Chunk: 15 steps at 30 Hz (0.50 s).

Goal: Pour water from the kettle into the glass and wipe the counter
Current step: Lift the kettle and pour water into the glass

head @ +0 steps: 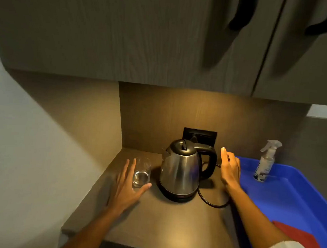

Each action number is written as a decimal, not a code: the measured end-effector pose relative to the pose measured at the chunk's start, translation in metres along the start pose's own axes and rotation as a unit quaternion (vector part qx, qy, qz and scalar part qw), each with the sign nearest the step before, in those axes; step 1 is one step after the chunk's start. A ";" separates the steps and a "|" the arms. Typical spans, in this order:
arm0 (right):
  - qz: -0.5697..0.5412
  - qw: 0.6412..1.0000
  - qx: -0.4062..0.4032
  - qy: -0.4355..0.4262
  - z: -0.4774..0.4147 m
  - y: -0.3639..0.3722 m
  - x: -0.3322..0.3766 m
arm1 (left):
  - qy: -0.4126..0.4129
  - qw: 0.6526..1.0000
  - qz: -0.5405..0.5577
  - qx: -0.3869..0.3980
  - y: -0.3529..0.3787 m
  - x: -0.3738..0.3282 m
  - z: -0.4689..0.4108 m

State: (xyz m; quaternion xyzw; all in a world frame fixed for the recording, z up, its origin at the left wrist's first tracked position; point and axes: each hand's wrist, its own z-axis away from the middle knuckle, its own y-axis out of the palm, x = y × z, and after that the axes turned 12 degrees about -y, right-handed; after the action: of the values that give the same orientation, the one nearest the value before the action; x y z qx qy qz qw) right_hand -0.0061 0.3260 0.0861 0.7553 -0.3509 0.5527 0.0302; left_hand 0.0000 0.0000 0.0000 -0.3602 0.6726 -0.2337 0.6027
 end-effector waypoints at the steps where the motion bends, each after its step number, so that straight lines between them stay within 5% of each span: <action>1: -0.037 0.999 0.001 0.017 -0.004 0.007 0.002 | -0.016 0.999 0.041 0.011 0.005 0.003 -0.005; 9: -0.314 0.929 -0.072 0.181 -0.007 0.057 -0.014 | -0.138 0.972 0.189 0.031 0.026 0.011 -0.030; 15: -0.344 0.907 -0.148 0.192 -0.014 0.068 -0.015 | -0.146 0.971 0.187 0.003 0.037 0.021 -0.036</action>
State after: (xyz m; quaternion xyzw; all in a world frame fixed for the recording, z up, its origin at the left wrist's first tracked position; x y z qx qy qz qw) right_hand -0.0581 0.2889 0.0552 0.6951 -0.1348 0.5841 0.3968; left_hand -0.0429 0.0031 -0.0355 -0.2562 0.6317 -0.0635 0.7289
